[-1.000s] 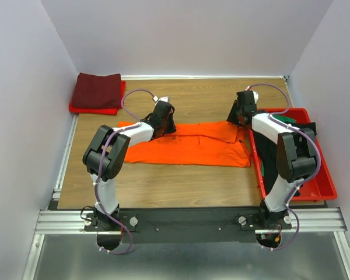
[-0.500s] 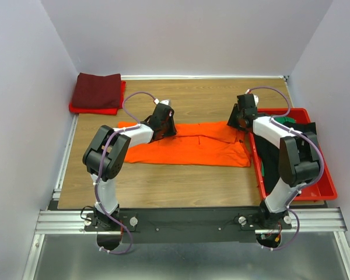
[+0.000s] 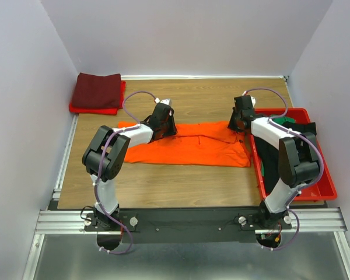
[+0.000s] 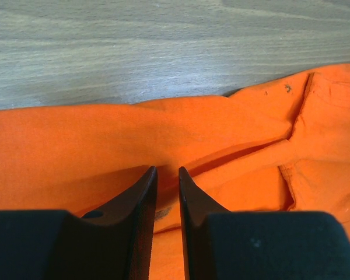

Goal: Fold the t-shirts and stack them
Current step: Fold the tshirt

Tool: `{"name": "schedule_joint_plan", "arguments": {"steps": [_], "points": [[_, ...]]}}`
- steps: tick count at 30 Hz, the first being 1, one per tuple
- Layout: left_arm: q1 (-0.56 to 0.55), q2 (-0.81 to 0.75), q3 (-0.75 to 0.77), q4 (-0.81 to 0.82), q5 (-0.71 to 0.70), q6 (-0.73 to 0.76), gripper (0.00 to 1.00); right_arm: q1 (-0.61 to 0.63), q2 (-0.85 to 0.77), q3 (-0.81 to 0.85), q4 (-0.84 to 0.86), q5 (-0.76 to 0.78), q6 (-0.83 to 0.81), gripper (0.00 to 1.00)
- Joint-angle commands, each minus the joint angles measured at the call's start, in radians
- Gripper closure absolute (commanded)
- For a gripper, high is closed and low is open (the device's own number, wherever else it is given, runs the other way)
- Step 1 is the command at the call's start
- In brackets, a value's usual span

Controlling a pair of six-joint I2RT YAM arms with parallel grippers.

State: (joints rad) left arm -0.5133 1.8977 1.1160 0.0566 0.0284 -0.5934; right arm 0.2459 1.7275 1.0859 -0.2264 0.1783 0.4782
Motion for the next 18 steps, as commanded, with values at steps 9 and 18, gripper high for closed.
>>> {"name": "schedule_joint_plan", "arguments": {"steps": [9,18], "points": [[-0.01,-0.035,-0.01,0.025,0.027,0.023,0.71,0.016,-0.031,-0.011,-0.031,-0.072,0.007,1.0],[-0.01,-0.034,-0.018,0.035,0.036,0.023,0.72,0.041,-0.157,-0.086,-0.031,-0.204,0.025,1.0]]}}
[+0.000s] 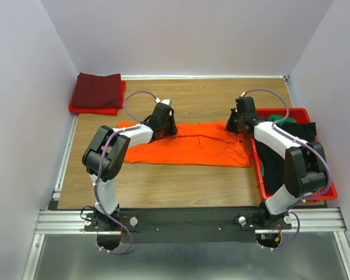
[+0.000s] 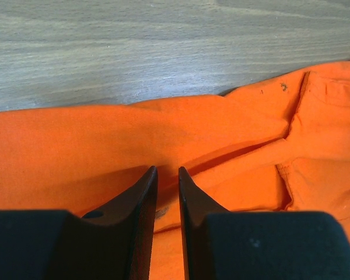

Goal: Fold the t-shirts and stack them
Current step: Fold the tshirt

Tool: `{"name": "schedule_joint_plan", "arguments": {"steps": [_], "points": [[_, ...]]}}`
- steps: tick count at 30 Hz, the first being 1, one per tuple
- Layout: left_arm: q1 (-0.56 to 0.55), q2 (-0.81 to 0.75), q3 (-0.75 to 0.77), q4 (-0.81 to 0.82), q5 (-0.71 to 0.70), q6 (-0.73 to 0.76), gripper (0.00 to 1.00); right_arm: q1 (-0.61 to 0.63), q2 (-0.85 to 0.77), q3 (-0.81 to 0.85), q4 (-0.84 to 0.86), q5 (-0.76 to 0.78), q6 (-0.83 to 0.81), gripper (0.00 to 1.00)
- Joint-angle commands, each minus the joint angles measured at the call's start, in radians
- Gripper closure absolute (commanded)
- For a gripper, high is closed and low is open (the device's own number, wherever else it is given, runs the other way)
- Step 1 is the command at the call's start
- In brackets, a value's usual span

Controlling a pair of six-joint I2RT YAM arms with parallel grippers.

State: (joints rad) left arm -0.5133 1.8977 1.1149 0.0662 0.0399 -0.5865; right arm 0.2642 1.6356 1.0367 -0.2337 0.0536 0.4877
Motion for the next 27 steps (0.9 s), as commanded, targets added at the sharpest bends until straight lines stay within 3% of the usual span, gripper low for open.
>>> {"name": "schedule_joint_plan", "arguments": {"steps": [1,17,24,25,27], "points": [[-0.01,-0.037,-0.018,0.027,0.026,0.014,0.72,0.027,-0.077,-0.059,-0.024,-0.09,0.017,1.0],[-0.014,-0.048,-0.035,0.035,0.035,0.016,0.72,0.043,-0.376,-0.267,-0.087,-0.186,0.048,0.99],[-0.017,-0.055,-0.041,0.038,0.037,0.02,0.72,0.043,-0.398,-0.339,-0.101,-0.19,0.054,1.0],[-0.017,-0.054,-0.043,0.038,0.037,0.02,0.72,0.043,-0.404,-0.348,-0.099,-0.181,0.055,0.98],[-0.017,-0.054,-0.041,0.04,0.04,0.022,0.72,0.043,-0.413,-0.366,-0.101,-0.176,0.06,0.81]]}}
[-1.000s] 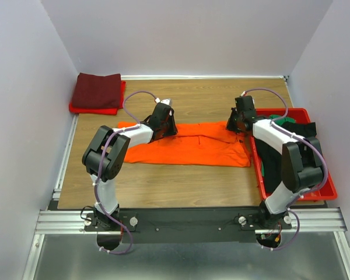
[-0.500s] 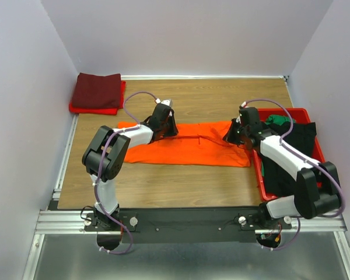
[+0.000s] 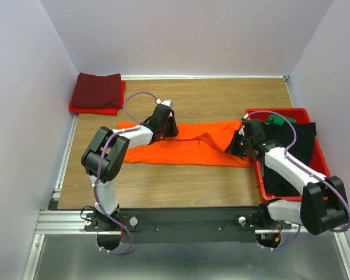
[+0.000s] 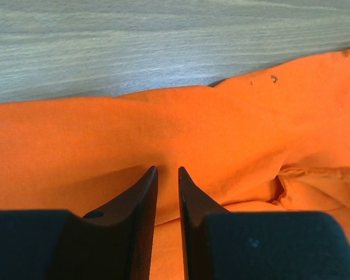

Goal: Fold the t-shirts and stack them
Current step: Fold the tshirt

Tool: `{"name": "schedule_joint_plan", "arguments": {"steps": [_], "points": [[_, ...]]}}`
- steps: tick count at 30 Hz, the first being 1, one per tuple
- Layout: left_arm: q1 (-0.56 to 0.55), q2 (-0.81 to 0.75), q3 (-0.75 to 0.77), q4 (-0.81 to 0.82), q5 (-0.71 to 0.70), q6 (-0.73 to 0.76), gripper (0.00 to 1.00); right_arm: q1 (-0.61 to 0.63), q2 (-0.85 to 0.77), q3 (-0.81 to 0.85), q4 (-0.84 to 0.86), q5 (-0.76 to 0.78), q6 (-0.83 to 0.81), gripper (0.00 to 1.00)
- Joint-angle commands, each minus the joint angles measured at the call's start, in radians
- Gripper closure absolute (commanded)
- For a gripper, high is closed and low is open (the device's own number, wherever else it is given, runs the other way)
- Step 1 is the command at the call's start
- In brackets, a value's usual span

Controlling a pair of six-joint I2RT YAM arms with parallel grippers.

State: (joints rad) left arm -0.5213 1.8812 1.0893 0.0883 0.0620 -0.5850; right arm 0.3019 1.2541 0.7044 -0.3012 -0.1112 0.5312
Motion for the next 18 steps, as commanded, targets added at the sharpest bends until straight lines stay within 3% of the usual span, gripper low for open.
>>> {"name": "schedule_joint_plan", "arguments": {"steps": [1,3,4,10,15,18], "points": [[-0.009,-0.034,-0.014,0.019,0.019,0.022,0.72,0.005,-0.041,-0.037,-0.033,-0.012,0.019,0.75],[-0.009,-0.033,-0.009,0.019,0.021,0.024,0.72,0.003,-0.054,-0.036,-0.033,-0.015,0.023,0.6],[-0.009,-0.033,-0.008,0.018,0.021,0.027,0.72,0.005,-0.067,-0.03,-0.032,-0.015,0.024,0.58],[-0.009,-0.039,0.001,0.013,0.018,0.031,0.72,0.003,-0.013,0.052,-0.023,0.039,0.013,0.58],[-0.009,-0.044,0.011,-0.001,0.015,0.033,0.72,0.023,0.178,0.148,0.043,0.082,0.03,0.59],[-0.009,-0.059,0.011,-0.018,-0.016,0.031,0.72,0.098,0.279,0.216,0.056,0.138,0.046,0.59]]}}
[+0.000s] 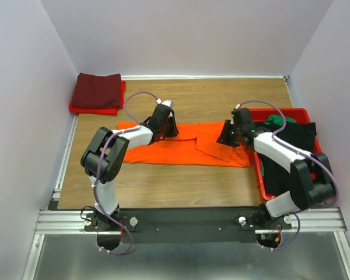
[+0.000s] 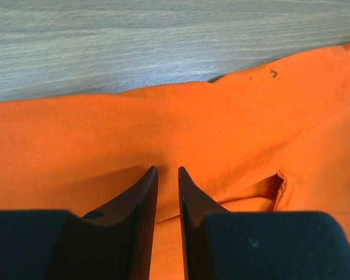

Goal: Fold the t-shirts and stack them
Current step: Fold the tshirt

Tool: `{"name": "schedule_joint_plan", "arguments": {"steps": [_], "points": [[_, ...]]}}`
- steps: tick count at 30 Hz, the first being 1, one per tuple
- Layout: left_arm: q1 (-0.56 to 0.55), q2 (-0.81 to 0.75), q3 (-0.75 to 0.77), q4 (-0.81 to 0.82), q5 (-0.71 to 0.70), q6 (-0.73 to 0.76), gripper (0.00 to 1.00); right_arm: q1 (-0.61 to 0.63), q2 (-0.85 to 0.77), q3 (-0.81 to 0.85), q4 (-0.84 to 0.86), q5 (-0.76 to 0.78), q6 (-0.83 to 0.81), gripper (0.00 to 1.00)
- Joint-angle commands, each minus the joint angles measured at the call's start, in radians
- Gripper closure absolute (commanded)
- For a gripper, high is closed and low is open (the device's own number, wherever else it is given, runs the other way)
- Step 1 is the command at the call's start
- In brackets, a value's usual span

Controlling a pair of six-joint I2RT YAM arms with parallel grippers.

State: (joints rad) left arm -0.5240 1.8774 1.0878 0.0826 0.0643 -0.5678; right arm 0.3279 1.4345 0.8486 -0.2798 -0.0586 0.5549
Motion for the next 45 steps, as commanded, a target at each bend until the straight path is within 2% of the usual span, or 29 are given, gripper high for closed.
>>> {"name": "schedule_joint_plan", "arguments": {"steps": [1,4,8,12,15,19,23,26,27,30,32,33,34,35,37,41,43,45], "points": [[-0.007,-0.061,0.014,-0.033,-0.047,0.011,0.72,0.091,0.122,0.082,0.036,0.117,0.03,0.59],[-0.007,-0.07,0.008,-0.066,-0.095,0.006,0.73,0.147,0.202,0.101,0.045,0.184,0.074,0.59],[-0.005,-0.089,-0.035,-0.104,-0.159,-0.004,0.77,0.152,0.285,0.115,0.067,0.22,0.109,0.59],[-0.005,-0.086,-0.092,-0.116,-0.213,-0.023,0.79,0.152,0.365,0.171,0.065,0.247,0.105,0.59],[-0.007,-0.083,-0.121,-0.136,-0.222,-0.032,0.84,0.152,0.431,0.214,0.064,0.249,0.088,0.59],[-0.01,-0.133,-0.183,-0.142,-0.227,-0.05,0.84,0.14,0.526,0.319,0.056,0.249,0.034,0.59],[-0.019,-0.17,-0.244,-0.136,-0.189,-0.07,0.85,0.122,0.638,0.466,0.034,0.23,-0.044,0.59],[-0.036,-0.192,-0.298,-0.123,-0.156,-0.115,0.88,0.111,0.742,0.654,0.005,0.206,-0.145,0.59],[-0.042,-0.196,-0.308,-0.119,-0.146,-0.133,0.88,0.111,0.768,0.655,0.005,0.207,-0.167,0.59],[-0.089,-0.218,-0.351,-0.089,-0.089,-0.233,0.88,0.108,0.877,0.856,-0.044,0.218,-0.242,0.58],[-0.122,-0.23,-0.365,-0.023,-0.035,-0.315,0.88,0.109,0.954,0.935,-0.056,0.209,-0.272,0.57],[-0.16,-0.228,-0.361,0.017,-0.026,-0.335,0.86,0.108,0.98,1.022,-0.07,0.198,-0.298,0.57],[-0.172,-0.221,-0.349,0.017,-0.015,-0.348,0.85,0.108,1.004,1.023,-0.078,0.188,-0.308,0.56],[-0.183,-0.192,-0.329,0.04,-0.003,-0.354,0.85,0.108,1.033,1.108,-0.087,0.159,-0.317,0.56],[-0.192,-0.152,-0.251,0.061,0.011,-0.354,0.82,0.108,1.096,1.171,-0.098,0.123,-0.34,0.56],[-0.192,-0.068,-0.131,0.1,0.084,-0.328,0.78,0.108,1.158,1.311,-0.099,0.065,-0.377,0.45],[-0.191,-0.066,-0.079,0.091,0.086,-0.299,0.77,0.108,1.147,1.333,-0.104,0.065,-0.38,0.35],[-0.185,-0.092,-0.068,0.082,0.075,-0.281,0.75,0.108,1.117,1.33,-0.105,0.069,-0.378,0.33]]}}
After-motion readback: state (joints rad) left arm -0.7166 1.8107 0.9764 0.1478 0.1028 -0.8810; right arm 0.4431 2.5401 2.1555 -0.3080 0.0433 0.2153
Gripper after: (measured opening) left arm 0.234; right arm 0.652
